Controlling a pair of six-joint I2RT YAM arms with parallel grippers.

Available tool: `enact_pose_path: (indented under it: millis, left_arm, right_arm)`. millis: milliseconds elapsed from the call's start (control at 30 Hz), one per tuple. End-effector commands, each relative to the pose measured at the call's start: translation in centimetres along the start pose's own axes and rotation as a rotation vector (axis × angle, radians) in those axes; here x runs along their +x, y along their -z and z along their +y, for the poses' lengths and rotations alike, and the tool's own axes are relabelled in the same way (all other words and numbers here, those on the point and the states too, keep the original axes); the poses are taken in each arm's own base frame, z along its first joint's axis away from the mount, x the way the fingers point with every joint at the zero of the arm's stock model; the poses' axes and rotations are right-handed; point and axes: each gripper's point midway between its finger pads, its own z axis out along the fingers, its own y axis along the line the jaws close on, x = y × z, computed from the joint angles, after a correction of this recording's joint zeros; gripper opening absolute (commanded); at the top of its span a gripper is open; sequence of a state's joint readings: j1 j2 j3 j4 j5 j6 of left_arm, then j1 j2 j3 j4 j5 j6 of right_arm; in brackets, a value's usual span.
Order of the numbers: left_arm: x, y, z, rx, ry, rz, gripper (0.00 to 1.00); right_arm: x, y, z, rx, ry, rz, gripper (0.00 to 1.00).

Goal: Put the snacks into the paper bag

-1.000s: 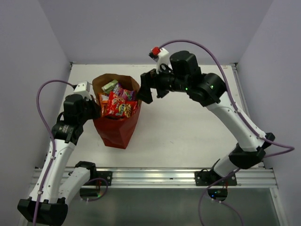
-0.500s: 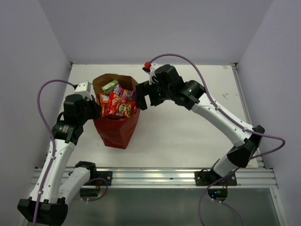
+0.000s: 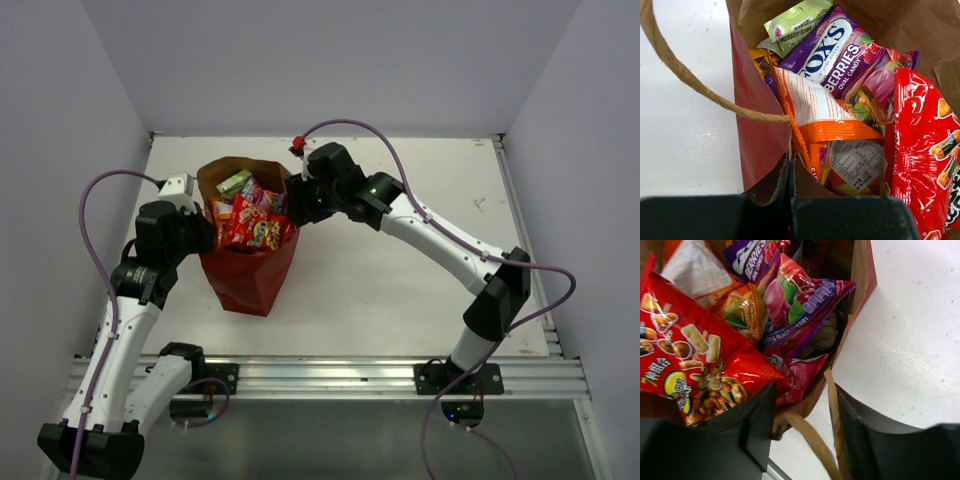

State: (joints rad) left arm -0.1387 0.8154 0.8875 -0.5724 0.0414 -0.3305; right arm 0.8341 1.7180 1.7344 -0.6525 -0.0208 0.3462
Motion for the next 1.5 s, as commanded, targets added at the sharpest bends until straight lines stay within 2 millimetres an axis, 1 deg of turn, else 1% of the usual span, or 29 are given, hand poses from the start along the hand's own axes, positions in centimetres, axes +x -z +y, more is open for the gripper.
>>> enact_pose_path:
  millis: [0, 67, 100, 133, 200, 233, 333, 400, 433, 467, 533, 567, 600, 667, 700, 733, 767, 833, 867, 900, 933, 967, 1000, 1033, 1100, 1133, 1167, 1233, 1467]
  left_arm:
    - [-0.4, 0.0, -1.5, 0.072, 0.011, -0.021, 0.00]
    - [-0.7, 0.2, -1.6, 0.076, 0.016, -0.034, 0.00]
    - [-0.7, 0.2, -1.6, 0.076, 0.018, -0.034, 0.00]
    - [-0.9, 0.2, -1.7, 0.078, 0.019, -0.041, 0.00]
    - [-1.9, 0.8, -2.0, 0.086, 0.037, -0.067, 0.00]
    - [-2.0, 0.9, -2.0, 0.088, 0.036, -0.075, 0.00]
    - [-4.0, 1.9, -3.2, 0.130, 0.061, -0.135, 0.00]
    - [-5.6, 2.7, -4.1, 0.164, 0.085, -0.174, 0.00]
    - [-6.2, 2.7, -4.6, 0.186, 0.088, -0.185, 0.00]
    - [-7.2, 3.1, -5.2, 0.206, 0.102, -0.202, 0.00]
    - [-8.2, 3.2, -6.4, 0.247, 0.110, -0.219, 0.00]
    - [-8.8, 3.5, -7.0, 0.266, 0.127, -0.232, 0.00]
    - [-9.3, 3.7, -8.0, 0.301, 0.125, -0.248, 0.00]
    - [-9.5, 3.4, -8.9, 0.311, 0.137, -0.248, 0.00]
    - [-9.2, 3.5, -10.3, 0.346, 0.123, -0.239, 0.00]
    - [-9.2, 3.0, -10.6, 0.333, 0.125, -0.238, 0.00]
    - [-8.5, 3.3, -12.4, 0.375, 0.109, -0.217, 0.00]
    - [-8.4, 2.6, -13.9, 0.375, 0.102, -0.212, 0.00]
    - [-7.2, 2.8, -15.8, 0.414, 0.081, -0.182, 0.00]
    - [-6.5, 2.2, -16.6, 0.413, 0.067, -0.157, 0.00]
    - [-6.1, 1.9, -17.0, 0.399, 0.066, -0.152, 0.00]
    - [-4.8, 2.1, -18.2, 0.415, 0.046, -0.120, 0.00]
    - [-3.9, 1.3, -18.4, 0.391, 0.032, -0.098, 0.00]
    - [-3.0, 1.3, -18.9, 0.394, 0.019, -0.075, 0.00]
    - [-2.6, 0.8, -18.6, 0.364, 0.008, -0.068, 0.00]
    - [-2.6, 0.6, -18.5, 0.355, 0.006, -0.070, 0.00]
    - [-2.2, 0.4, -18.2, 0.340, 0.003, -0.057, 0.00]
    - [-2.2, 0.1, -17.9, 0.307, 0.002, -0.050, 0.00]
    - [-2.4, 0.2, -18.0, 0.305, 0.007, -0.054, 0.00]
  right_arm:
    - [-0.7, -0.8, -0.8, 0.043, 0.006, -0.044, 0.47]
    - [-0.4, -1.1, -1.1, 0.057, 0.006, -0.028, 0.30]
    - [-0.4, -1.1, -1.1, 0.056, 0.009, -0.028, 0.19]
    - [-0.4, -0.9, -1.2, 0.063, 0.015, -0.027, 0.15]
    - [-0.9, -0.4, -1.3, 0.077, 0.029, -0.044, 0.00]
    - [-1.1, -0.2, -1.4, 0.081, 0.034, -0.051, 0.00]
    - [-2.1, 1.0, -1.5, 0.096, 0.055, -0.073, 0.00]
    - [-3.4, 2.3, -1.3, 0.103, 0.061, -0.102, 0.00]
    - [-3.4, 2.9, -1.5, 0.124, 0.070, -0.095, 0.00]
    - [-4.5, 3.9, -1.2, 0.124, 0.074, -0.123, 0.00]
    - [-5.1, 5.5, -1.3, 0.142, 0.085, -0.134, 0.00]
    - [-6.0, 6.5, -1.3, 0.152, 0.085, -0.159, 0.00]
    - [-6.0, 7.0, -1.5, 0.165, 0.090, -0.154, 0.00]
    - [-7.1, 8.6, -1.7, 0.184, 0.095, -0.185, 0.00]
    - [-7.0, 9.1, -1.7, 0.192, 0.098, -0.178, 0.00]
    - [-7.4, 9.9, -1.7, 0.194, 0.095, -0.192, 0.00]
    - [-7.5, 10.2, -1.9, 0.207, 0.092, -0.195, 0.00]
    - [-7.0, 10.9, -2.3, 0.223, 0.083, -0.183, 0.00]
    - [-6.7, 11.0, -2.7, 0.241, 0.080, -0.176, 0.00]
    - [-6.3, 11.1, -2.9, 0.252, 0.075, -0.173, 0.00]
    - [-5.3, 10.6, -3.5, 0.270, 0.077, -0.147, 0.00]
    - [-5.0, 11.0, -3.7, 0.277, 0.076, -0.149, 0.00]
    - [-4.7, 11.0, -4.1, 0.289, 0.068, -0.149, 0.00]
    - [-3.1, 10.2, -4.8, 0.311, 0.073, -0.110, 0.00]
    - [-2.0, 9.7, -5.2, 0.316, 0.064, -0.098, 0.00]
    - [-0.4, 8.9, -5.6, 0.323, 0.064, -0.057, 0.00]
    - [0.0, 8.7, -5.7, 0.323, 0.054, -0.048, 0.00]
    - [0.5, 8.6, -5.8, 0.323, 0.035, -0.049, 0.00]
    - [-0.7, 10.2, -7.1, 0.405, 0.071, -0.081, 0.00]
